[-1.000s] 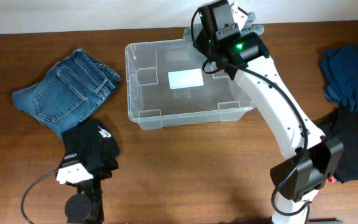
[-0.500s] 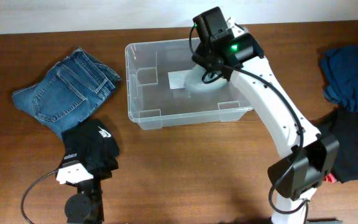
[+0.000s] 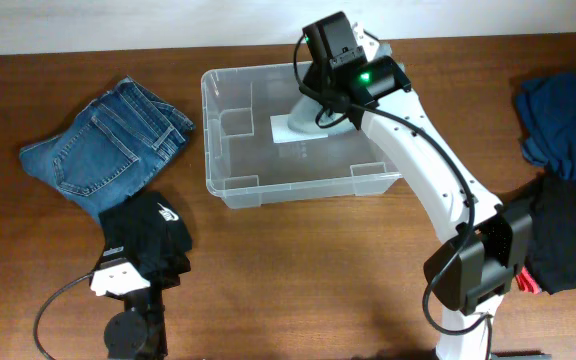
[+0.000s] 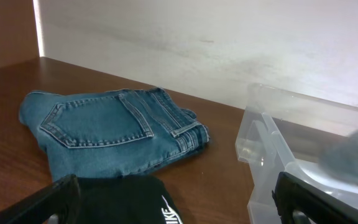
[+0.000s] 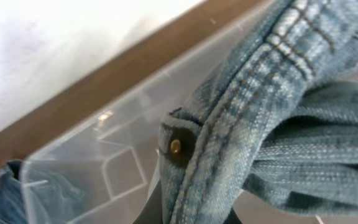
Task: Pack container
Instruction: 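Lower the held jeans into the clear container with the right gripper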
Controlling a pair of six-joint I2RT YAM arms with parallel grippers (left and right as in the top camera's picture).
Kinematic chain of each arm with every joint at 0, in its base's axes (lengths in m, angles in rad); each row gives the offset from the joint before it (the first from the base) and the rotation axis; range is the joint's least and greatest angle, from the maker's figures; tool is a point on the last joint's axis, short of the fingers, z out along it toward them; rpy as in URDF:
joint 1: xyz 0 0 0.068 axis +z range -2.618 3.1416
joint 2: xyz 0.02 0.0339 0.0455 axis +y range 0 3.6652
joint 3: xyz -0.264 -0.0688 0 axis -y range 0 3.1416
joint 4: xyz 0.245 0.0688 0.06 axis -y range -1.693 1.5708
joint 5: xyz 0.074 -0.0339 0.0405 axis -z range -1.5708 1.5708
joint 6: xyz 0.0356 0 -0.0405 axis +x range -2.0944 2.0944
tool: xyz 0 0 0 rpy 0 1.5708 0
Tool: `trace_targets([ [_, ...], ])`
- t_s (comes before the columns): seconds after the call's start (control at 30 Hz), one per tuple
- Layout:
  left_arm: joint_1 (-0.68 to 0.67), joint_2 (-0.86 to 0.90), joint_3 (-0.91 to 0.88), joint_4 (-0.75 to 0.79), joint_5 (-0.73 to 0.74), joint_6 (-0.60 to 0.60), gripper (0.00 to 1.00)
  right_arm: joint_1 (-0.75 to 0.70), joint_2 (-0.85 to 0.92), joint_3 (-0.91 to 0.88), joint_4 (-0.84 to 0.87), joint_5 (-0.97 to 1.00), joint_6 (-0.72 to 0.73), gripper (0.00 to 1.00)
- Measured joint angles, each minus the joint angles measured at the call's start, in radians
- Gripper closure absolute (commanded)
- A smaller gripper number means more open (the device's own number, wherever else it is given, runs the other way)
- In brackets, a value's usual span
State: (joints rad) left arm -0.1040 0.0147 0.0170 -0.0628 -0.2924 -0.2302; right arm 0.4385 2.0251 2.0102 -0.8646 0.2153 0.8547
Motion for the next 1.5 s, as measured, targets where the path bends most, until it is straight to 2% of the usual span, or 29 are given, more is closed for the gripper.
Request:
trace_targets([
  [0.57,0.0,0.0,0.0,0.0,0.0,0.0,0.01,0.0,0.0,-0.002,0.024,0.001,-0.047,0.96],
  [0.8,0.0,0.0,0.0,0.0,0.0,0.0,0.01,0.0,0.015,-0.016,0.114,0.011,-0.046,0.96],
  [1.5,0.0,0.0,0.0,0.0,0.0,0.0,0.01,0.0,0.064,-0.017,0.081,0.122,-0.046,0.96],
])
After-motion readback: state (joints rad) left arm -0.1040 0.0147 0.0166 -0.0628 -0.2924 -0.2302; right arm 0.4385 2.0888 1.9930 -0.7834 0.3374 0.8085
